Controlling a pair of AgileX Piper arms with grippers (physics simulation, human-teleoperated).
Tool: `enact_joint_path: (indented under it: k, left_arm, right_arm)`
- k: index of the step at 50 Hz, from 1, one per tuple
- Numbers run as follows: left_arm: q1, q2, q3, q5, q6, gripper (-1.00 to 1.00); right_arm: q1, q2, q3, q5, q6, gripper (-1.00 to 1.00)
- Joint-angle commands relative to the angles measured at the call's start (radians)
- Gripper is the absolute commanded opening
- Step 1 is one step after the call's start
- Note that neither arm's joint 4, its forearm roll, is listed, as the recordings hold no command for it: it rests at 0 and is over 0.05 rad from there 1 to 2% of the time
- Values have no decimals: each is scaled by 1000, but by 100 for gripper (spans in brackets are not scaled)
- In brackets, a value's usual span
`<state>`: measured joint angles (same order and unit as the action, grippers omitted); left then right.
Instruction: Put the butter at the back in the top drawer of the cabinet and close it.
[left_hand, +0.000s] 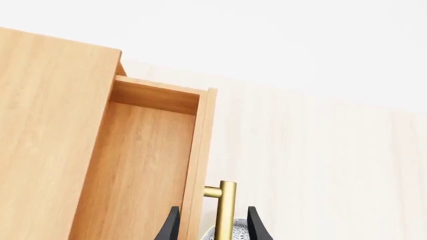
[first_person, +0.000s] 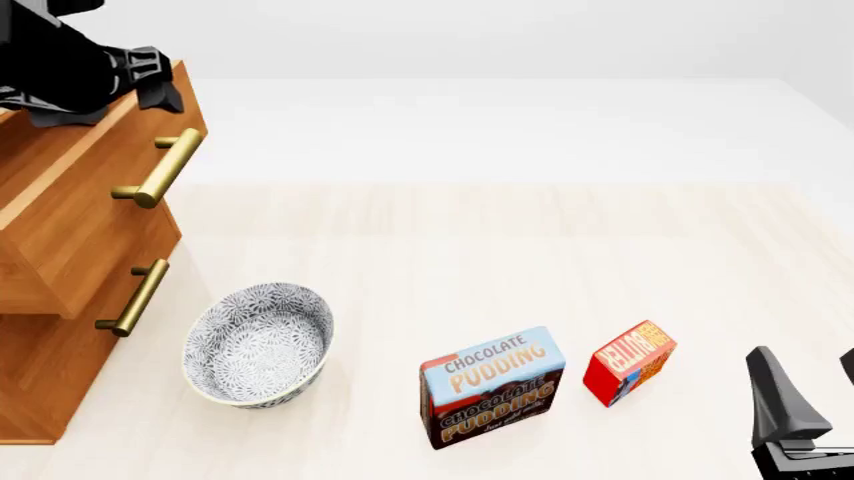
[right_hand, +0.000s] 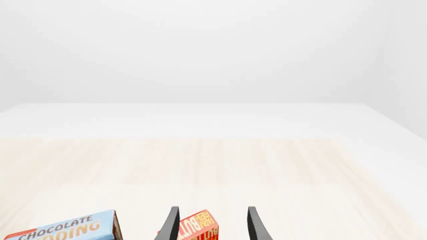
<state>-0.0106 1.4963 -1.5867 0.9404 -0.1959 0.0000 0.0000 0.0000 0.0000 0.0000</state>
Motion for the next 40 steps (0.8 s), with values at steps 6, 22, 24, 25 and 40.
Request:
enact_joint_path:
  k: [6, 22, 24, 25, 40]
  left_arm:
    - [0, 32, 12, -16, -3, 100]
    - [-9, 48, 19, -22, 0, 100]
    - [-9, 48, 17, -21, 0, 100]
    - [-9, 46, 18, -21, 3, 100]
    - [-30, 40, 23, -21, 3, 100]
  right_arm:
    - [0, 0, 0, 0, 0, 100]
    - [0, 0, 0, 0, 0, 100]
    - [0, 0, 0, 0, 0, 100]
    - [0, 0, 0, 0, 0, 100]
    - [0, 0, 0, 0, 0, 100]
